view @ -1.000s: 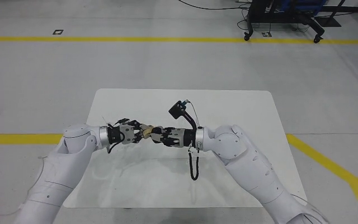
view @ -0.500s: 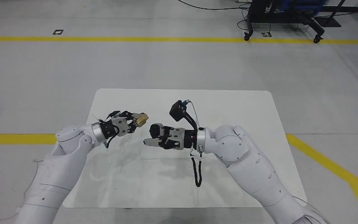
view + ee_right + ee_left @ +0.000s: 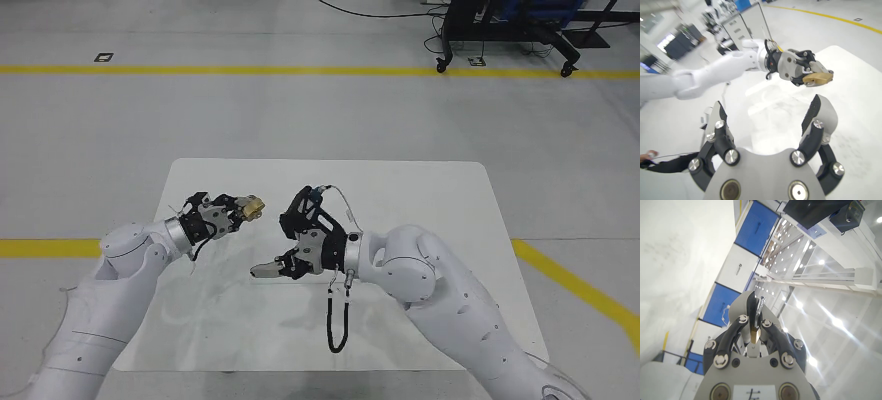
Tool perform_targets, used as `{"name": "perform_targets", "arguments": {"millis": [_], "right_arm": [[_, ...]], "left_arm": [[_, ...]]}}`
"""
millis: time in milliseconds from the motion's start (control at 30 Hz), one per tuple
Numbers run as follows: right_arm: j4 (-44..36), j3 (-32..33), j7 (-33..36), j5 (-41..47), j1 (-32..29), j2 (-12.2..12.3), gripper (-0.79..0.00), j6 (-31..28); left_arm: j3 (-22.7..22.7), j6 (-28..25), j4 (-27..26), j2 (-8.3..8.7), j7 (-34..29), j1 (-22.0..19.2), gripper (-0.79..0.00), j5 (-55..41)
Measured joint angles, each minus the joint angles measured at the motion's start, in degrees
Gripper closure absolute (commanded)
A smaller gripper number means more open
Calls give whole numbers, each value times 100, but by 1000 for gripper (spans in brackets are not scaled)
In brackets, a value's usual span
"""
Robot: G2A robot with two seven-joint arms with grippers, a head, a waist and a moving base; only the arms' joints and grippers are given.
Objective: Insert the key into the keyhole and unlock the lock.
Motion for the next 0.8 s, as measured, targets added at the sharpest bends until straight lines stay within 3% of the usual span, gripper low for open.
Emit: {"name": "perform_targets", "arguments": {"millis": [133, 267, 367, 533, 667, 800], "right_arm": [[-156, -541, 527, -2684, 198, 8, -785, 69], [-66, -1063, 502, -4452, 380, -49, -785, 121], [-56, -1251, 166, -4857, 449, -98, -748, 79], [-51, -1274, -430, -4717, 484, -152, -631, -84], [149, -1349, -525, -4778, 579, -217, -606, -73], [300, -1478, -481, -4933, 687, -299, -456, 11]], "left_arm": [[-67, -396, -206, -9, 203, 170, 0, 137], [-136, -504, -281, -8, 237, 265, 0, 215], [-163, -534, -332, -7, 289, 305, 0, 330], [-162, -594, -385, -21, 257, 341, 0, 426], [-146, -607, -398, -33, 226, 348, 0, 501], [-152, -590, -394, -42, 197, 344, 0, 543]]}}
